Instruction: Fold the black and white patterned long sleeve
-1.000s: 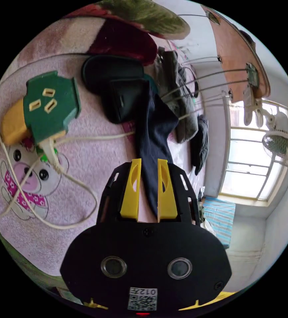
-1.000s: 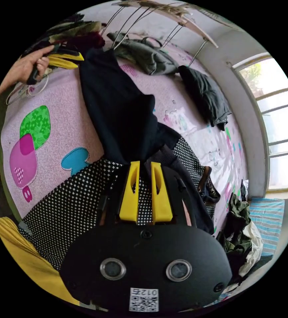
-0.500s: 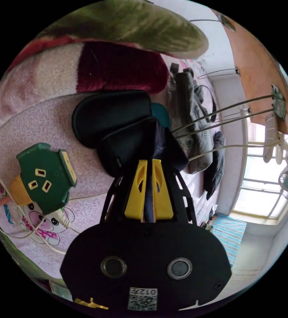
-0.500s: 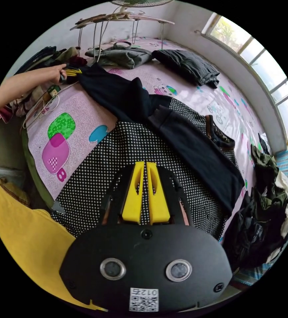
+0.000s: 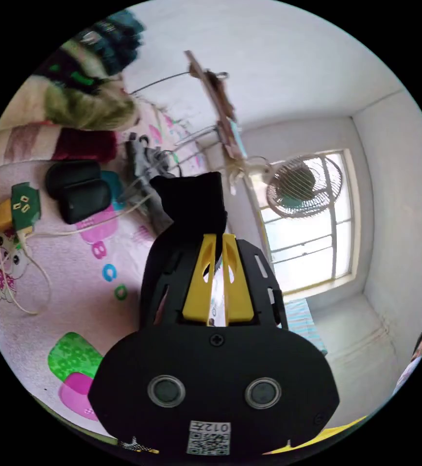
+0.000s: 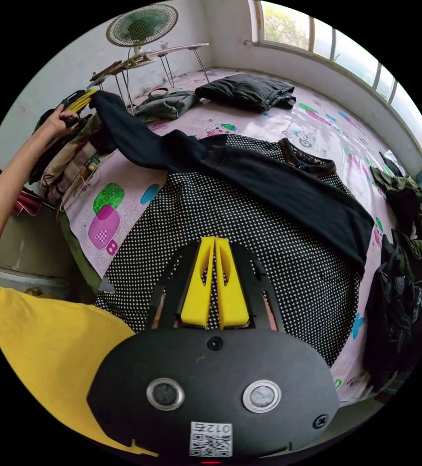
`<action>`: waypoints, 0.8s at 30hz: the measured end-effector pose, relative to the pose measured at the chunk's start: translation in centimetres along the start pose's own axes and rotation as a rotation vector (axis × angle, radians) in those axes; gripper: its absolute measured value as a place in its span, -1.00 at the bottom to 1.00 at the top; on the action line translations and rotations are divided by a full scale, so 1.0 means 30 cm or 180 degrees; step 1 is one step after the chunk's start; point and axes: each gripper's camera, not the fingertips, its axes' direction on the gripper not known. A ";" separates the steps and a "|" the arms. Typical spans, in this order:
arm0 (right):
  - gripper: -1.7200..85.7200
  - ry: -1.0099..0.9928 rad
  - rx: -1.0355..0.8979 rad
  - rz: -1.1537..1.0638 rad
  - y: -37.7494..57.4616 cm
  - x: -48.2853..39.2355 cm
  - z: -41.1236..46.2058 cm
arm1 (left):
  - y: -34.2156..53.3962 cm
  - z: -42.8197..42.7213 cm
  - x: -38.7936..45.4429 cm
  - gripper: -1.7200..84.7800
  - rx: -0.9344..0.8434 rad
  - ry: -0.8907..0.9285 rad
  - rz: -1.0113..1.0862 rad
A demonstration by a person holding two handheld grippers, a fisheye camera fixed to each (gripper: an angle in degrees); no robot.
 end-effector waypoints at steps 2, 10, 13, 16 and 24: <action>-0.95 -0.0050 0.0039 0.0041 0.063 0.068 -0.044 | 0.103 0.048 0.108 -0.96 -0.0038 0.0135 0.0242; -0.94 -0.0200 0.0030 0.0447 0.357 0.422 -0.182 | 0.813 0.536 0.477 -0.96 -0.0821 0.0211 0.1469; -0.94 -0.0229 -0.0022 0.0620 0.463 0.555 -0.215 | 1.142 0.756 0.476 -0.95 -0.1210 0.0136 0.1774; -0.94 -0.0275 -0.0084 0.0759 0.549 0.668 -0.244 | 1.477 0.974 0.404 -0.95 -0.1614 -0.0147 0.2119; -0.94 -0.0368 -0.0038 0.1030 0.600 0.881 -0.380 | 1.943 1.304 0.089 -0.95 -0.2431 -0.0555 0.1895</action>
